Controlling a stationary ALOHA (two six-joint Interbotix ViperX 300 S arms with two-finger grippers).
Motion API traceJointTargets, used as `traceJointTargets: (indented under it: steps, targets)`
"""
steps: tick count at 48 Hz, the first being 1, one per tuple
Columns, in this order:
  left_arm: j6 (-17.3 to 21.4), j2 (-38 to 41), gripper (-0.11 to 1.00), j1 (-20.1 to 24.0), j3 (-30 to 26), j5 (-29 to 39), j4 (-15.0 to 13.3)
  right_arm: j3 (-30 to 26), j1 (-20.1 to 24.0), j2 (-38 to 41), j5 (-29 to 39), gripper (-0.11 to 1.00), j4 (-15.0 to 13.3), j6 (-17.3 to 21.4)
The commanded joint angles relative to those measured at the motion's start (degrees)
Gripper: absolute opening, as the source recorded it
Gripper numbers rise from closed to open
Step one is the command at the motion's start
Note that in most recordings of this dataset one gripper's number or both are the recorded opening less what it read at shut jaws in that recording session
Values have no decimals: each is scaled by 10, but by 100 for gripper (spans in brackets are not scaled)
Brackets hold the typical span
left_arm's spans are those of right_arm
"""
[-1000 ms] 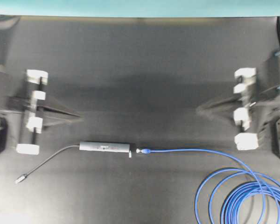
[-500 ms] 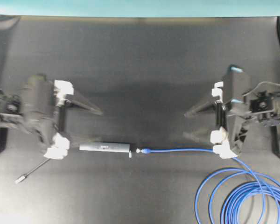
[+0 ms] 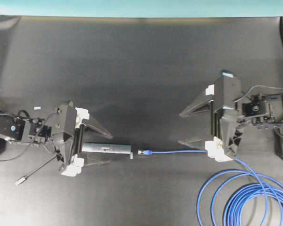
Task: Insert the LAN cable into the hub.
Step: 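Close the left gripper around the grey Anker hub body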
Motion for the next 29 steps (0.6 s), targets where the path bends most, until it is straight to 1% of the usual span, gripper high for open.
traceJointTargets:
  steps: [1, 9, 15, 29]
  targets:
    - [-1, 12, 81, 6, 6, -30, 2, -13, 11, 10, -3, 82, 0, 0]
    - [-1, 47, 81, 12, 21, -62, 2, -29, 15, 25, -2, 82, 0, 1]
    - [-1, 74, 81, 12, 18, -87, 2, -36, 15, 33, -2, 82, 0, 3]
    - [0, 130, 80, 13, 16, -125, 2, -40, 18, 41, -3, 82, 0, 36]
